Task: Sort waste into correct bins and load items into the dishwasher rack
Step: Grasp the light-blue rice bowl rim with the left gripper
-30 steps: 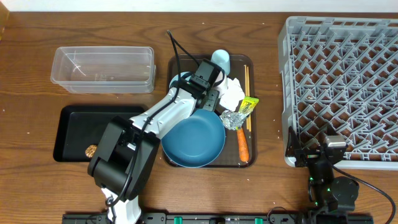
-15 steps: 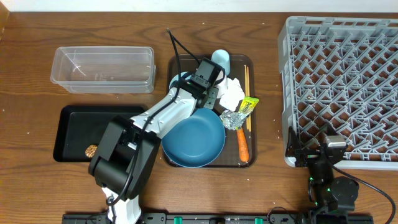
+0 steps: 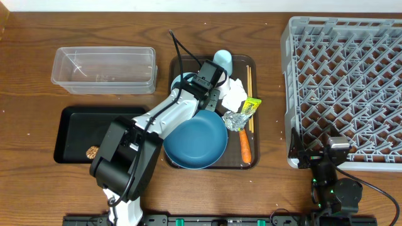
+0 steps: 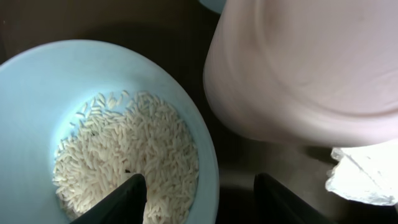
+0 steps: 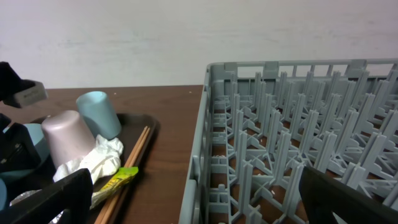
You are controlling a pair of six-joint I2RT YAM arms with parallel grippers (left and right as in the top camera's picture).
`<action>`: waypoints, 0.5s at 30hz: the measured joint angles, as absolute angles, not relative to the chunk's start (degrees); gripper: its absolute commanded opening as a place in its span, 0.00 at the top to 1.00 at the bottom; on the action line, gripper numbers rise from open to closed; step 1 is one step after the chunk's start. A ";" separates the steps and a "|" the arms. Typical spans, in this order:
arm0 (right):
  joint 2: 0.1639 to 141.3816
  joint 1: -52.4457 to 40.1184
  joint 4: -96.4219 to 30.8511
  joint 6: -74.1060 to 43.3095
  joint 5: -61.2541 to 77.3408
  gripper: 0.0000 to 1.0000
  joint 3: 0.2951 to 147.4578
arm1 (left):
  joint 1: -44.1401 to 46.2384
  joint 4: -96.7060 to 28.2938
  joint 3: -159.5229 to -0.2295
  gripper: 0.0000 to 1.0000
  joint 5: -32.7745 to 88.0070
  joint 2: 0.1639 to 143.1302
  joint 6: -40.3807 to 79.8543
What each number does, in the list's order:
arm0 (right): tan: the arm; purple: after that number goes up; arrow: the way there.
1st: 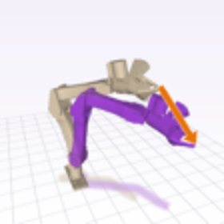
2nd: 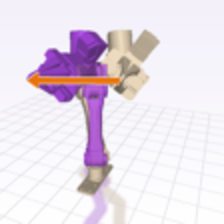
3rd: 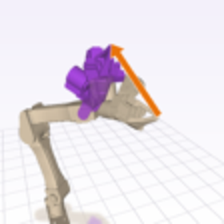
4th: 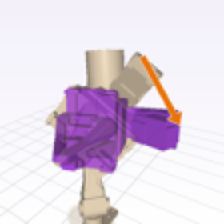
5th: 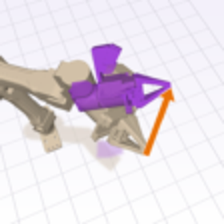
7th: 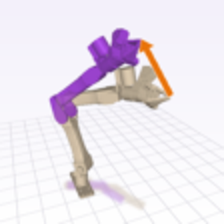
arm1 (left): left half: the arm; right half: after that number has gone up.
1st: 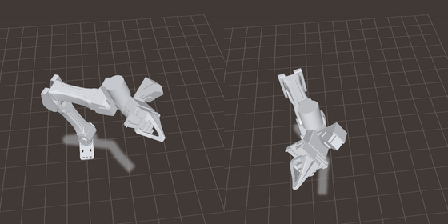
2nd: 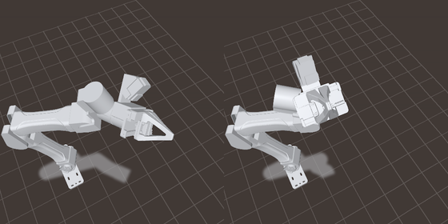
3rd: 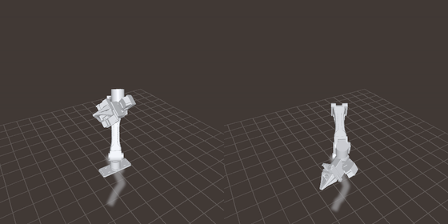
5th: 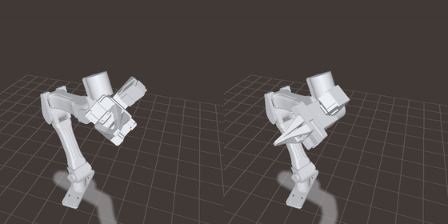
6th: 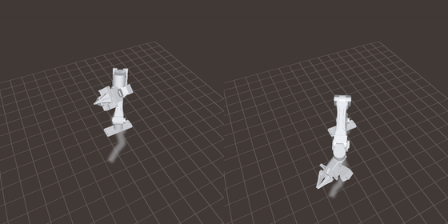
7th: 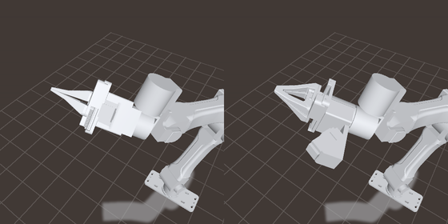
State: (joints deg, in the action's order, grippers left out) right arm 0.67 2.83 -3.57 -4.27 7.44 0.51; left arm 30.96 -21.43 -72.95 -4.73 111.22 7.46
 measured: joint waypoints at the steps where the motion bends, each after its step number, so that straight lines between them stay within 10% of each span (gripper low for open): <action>1: 0.67 2.83 -3.57 -4.27 7.44 0.01 0.51 | 30.96 -21.39 -72.88 0.44 -4.73 111.33 7.46; 15: 0.67 2.83 -3.57 -4.27 7.44 0.01 0.51 | 30.96 -20.45 -72.66 0.66 -4.82 112.75 7.75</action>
